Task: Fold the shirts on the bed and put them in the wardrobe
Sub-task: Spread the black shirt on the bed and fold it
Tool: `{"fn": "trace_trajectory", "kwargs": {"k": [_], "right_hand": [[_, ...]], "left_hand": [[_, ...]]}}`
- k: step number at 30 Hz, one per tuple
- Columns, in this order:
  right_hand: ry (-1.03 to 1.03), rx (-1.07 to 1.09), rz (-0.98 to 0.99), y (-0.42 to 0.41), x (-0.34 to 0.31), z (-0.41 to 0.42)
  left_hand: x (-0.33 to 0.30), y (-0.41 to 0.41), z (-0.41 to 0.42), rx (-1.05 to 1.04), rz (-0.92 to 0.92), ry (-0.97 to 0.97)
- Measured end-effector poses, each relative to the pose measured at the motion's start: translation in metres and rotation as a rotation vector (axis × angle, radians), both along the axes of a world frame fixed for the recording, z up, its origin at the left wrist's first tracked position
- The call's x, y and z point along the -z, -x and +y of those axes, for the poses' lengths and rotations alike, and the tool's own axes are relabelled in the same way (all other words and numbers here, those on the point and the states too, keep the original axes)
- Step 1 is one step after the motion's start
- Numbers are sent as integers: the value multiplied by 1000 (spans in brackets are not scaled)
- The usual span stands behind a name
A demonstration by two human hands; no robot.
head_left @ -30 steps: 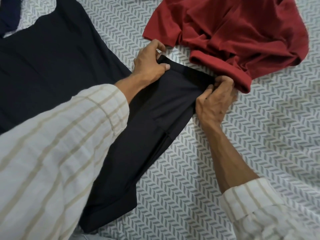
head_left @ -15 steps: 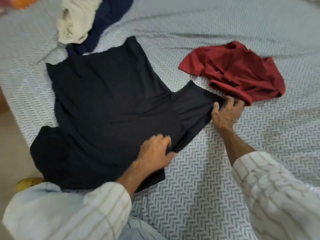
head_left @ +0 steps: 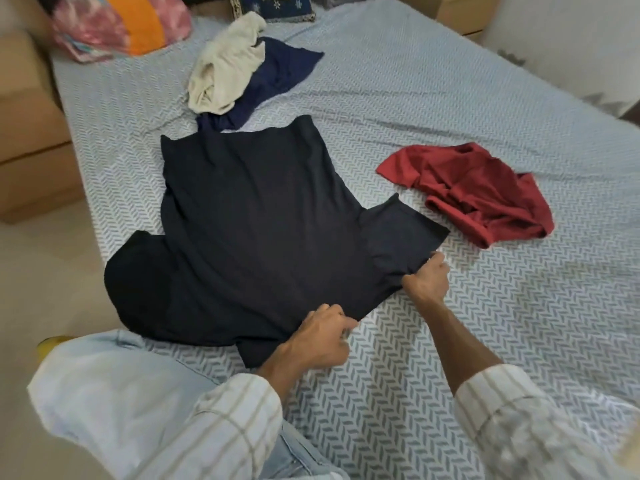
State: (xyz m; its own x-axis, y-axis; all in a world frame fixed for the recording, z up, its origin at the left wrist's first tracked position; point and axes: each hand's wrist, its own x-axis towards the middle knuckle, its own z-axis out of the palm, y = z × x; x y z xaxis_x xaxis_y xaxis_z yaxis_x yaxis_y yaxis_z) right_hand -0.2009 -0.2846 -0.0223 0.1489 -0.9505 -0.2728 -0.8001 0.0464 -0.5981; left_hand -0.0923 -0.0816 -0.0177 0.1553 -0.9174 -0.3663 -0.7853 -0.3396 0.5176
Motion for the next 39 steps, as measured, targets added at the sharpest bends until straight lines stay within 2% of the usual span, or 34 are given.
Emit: {"fn": "trace_trajectory", "kwargs": {"k": [2,5,9,12,16,20,24,27,31,34,37,39], "right_hand": [[84,-54,86,-2,-1,11],[277,-224,233,-24,-7,42],[446,-628,138,-89,-13,105],[458,-970,80,-134,-21,162],[378,-1275,2,-185,-25,235],[320,-1500,164,-226,-16,288],[313,-1500,212,-247,-1,309],[347,-1492,192,-257,8,313],[335,-1456,35,-260,19,313],[347,-1480,-80,-255,21,311],[282,-1539,-34,-262,13,309],[269,-1486,-47,-284,9,303]], "left_hand": [[-3,-9,8,-145,123,91],[-13,-32,31,-413,145,234],[-22,-85,86,-836,66,382],[-29,-120,129,-1205,78,398],[-28,-160,169,-1629,199,450],[-16,-197,190,-1909,409,476],[-2,-230,196,-2099,795,518],[7,-256,196,-2119,946,497],[22,-283,204,-2130,1110,414],[31,-295,217,-2157,1179,425],[24,-296,225,-2207,1173,522],[23,-297,228,-2235,1149,578]]}}
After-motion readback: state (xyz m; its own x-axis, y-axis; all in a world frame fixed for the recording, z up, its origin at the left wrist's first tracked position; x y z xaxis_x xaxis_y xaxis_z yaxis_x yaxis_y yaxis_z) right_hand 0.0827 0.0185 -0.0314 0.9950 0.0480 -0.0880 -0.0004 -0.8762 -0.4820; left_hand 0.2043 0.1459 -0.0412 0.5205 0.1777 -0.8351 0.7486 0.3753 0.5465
